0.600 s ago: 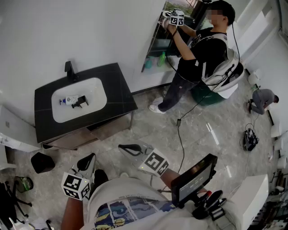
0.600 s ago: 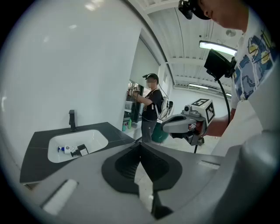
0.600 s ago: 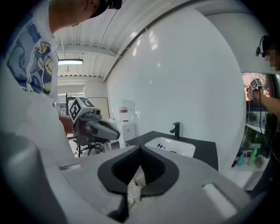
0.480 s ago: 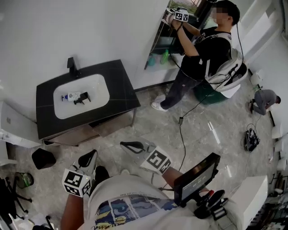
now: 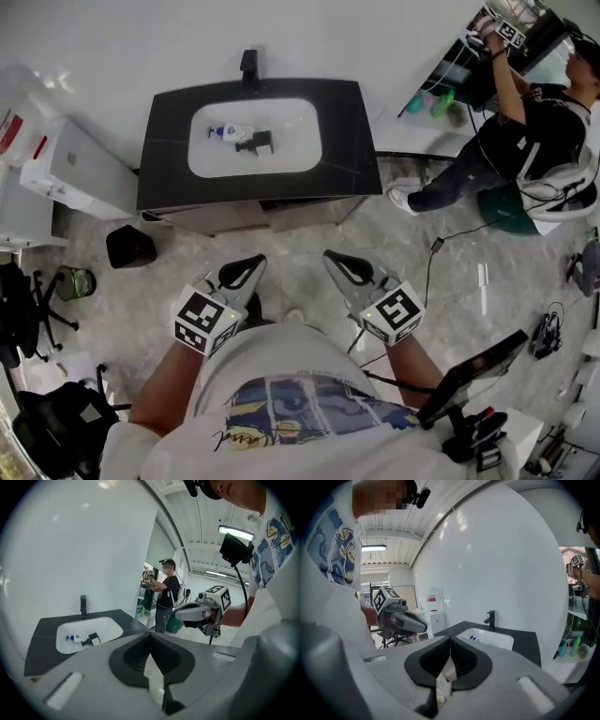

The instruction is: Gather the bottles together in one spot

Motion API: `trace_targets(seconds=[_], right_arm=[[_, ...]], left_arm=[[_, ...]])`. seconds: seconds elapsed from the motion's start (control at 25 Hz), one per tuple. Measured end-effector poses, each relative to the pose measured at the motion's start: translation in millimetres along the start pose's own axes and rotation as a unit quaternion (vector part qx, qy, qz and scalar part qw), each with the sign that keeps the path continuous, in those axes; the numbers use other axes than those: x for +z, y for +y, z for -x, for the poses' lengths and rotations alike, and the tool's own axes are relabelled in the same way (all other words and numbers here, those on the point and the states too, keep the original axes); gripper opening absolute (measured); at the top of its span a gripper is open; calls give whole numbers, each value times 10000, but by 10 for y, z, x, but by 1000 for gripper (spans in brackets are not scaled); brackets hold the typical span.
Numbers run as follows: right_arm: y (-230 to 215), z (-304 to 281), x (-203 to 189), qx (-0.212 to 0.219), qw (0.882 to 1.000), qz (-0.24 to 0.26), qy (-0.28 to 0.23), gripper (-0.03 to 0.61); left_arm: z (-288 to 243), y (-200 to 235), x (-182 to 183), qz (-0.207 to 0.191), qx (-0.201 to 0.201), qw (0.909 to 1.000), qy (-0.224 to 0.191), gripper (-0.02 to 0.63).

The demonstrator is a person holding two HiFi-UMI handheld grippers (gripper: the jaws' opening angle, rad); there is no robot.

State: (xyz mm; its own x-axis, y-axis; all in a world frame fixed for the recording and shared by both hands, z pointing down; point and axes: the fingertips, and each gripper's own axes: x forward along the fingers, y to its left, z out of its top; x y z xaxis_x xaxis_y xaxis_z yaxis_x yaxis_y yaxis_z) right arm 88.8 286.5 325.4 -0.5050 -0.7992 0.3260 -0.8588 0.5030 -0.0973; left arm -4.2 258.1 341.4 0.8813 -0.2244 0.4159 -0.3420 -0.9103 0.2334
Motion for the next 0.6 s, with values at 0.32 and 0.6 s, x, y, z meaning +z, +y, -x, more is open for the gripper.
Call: trace_targets(seconds=[0.32,0.6], right_arm=[[-37,-616,172,122,9999,33,107,49],[-39,-1334,407,231,9992,192,245,60]], left_arm=[[108,640,92,97,113,9999,-72,3],[277,1281,185,112,80,9999,-83,3]])
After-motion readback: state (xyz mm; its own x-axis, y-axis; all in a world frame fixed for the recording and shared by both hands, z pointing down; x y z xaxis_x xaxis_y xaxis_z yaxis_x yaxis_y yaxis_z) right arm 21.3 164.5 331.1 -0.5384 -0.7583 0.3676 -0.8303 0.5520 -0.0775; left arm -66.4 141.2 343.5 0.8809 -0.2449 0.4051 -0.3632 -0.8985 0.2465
